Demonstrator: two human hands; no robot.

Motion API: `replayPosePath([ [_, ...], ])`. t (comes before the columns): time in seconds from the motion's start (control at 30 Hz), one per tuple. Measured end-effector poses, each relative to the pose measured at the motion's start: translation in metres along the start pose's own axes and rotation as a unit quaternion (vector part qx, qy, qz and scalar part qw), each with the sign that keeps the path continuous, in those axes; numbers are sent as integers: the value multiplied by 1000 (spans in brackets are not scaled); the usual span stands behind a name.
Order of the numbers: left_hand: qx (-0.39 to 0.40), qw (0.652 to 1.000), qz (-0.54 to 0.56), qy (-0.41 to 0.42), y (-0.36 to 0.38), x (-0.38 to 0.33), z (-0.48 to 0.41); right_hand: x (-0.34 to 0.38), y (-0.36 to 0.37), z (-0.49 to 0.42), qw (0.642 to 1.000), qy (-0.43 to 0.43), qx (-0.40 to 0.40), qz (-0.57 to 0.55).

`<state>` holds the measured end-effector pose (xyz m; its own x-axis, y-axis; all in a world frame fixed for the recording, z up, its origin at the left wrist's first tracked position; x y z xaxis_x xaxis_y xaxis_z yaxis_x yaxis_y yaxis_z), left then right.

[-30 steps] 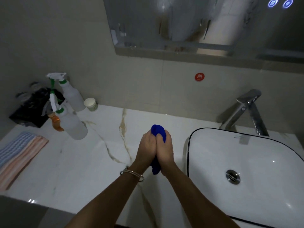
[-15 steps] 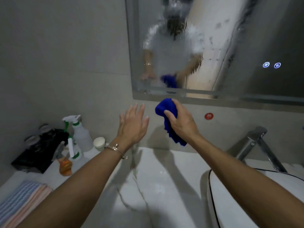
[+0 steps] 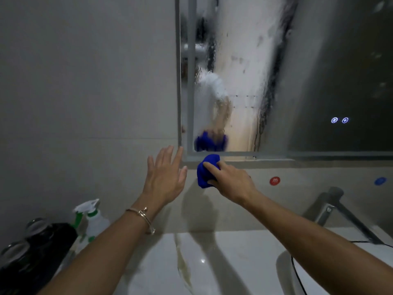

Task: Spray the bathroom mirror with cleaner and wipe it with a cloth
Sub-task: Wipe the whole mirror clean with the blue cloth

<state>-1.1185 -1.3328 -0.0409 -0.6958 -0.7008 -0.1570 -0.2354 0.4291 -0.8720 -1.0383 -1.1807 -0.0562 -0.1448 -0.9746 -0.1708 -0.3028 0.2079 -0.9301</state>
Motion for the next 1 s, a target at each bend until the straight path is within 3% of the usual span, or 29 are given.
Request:
replayPosePath([
  [0.13,3,1000,-12,-2,-7,10,-11,2,-13,-14,999,-40,-7,34],
  [0.23,-15,1000,-6,1,-20,12,-21,2,-46,-33,994,-74,-58,60],
  [0.4,-53,999,-6,-5,-55,19,-55,1,-152,-85,956,-119,-250,98],
  [0.53,-111,993,-6,-27,-89,22,-83,-5,-216,-128,913,-82,-375,136],
  [0.6,-122,992,-3,-37,-96,22,-92,-9,-212,-149,913,-75,-364,166],
  [0.7,-124,991,15,-44,-96,21,-98,-15,-165,-167,943,-75,-266,187],
  [0.77,-132,991,11,-30,-92,18,-99,-17,-133,-164,947,-73,-245,195],
  [1.0,-175,966,-123,147,-67,-14,-112,-30,-84,-136,933,-170,-236,210],
])
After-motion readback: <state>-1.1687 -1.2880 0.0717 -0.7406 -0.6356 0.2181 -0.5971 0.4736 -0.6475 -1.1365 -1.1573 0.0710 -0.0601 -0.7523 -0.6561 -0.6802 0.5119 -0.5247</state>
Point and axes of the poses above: each hand's wrist, its own z-axis away from the middle knuckle, its own y-axis out of the palm, x = y × z, the point moved 5 cm from there along -z, towards the middle knuckle, and after that the axes turned 3 degrees about z, right-handed, at the moved point
